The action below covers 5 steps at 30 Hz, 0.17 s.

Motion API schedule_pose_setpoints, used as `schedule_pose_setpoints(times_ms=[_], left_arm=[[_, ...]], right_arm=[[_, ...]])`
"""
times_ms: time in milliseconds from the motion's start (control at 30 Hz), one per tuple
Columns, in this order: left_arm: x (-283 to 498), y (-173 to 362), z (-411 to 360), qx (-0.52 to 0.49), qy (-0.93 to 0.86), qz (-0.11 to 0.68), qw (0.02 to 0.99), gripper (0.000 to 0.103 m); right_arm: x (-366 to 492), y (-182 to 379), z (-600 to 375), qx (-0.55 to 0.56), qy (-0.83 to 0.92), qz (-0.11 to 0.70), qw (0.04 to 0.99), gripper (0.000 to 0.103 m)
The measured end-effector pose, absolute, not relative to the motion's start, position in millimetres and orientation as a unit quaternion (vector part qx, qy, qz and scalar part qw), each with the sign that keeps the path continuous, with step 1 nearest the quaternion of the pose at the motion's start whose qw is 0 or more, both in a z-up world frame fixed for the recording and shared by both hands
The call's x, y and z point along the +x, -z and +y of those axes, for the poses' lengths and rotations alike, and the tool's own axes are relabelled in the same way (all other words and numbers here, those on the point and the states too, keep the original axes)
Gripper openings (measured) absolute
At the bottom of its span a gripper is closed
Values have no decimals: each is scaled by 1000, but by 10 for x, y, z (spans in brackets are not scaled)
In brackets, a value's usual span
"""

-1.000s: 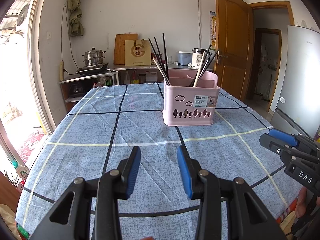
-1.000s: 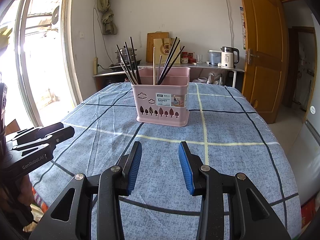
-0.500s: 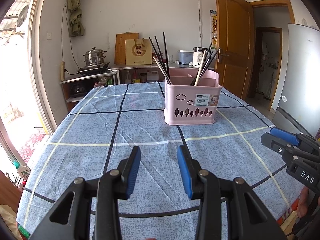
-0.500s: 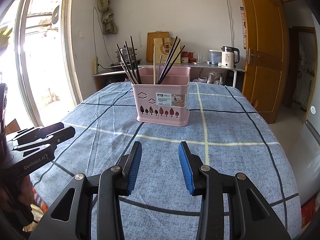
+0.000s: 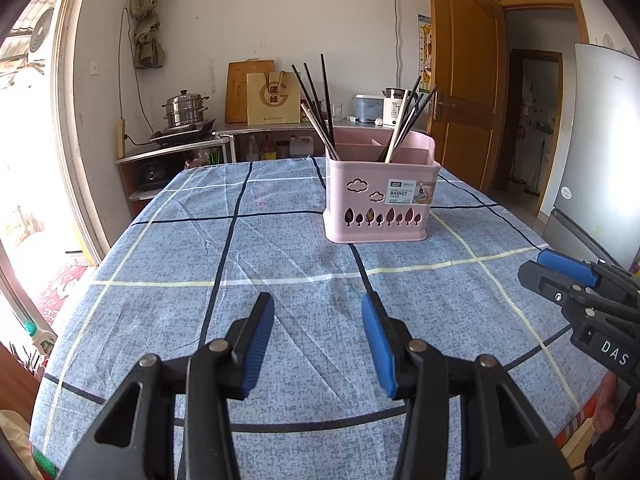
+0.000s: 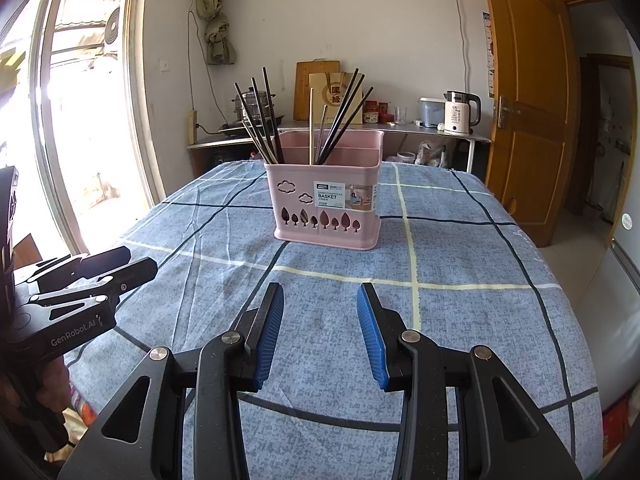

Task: Organize utensils

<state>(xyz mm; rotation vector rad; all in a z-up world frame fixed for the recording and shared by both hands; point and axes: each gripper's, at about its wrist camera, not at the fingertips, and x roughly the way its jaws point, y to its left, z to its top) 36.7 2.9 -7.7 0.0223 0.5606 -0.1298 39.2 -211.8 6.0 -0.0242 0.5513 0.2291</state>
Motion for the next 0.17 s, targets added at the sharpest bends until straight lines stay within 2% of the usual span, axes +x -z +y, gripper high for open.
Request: schedule_pose_setpoints(times_ms=[167], left_arm=[[350, 74, 41, 5, 64, 275, 959, 49]], right_arm=[[390, -64, -2113, -12, -112, 271, 956, 39]])
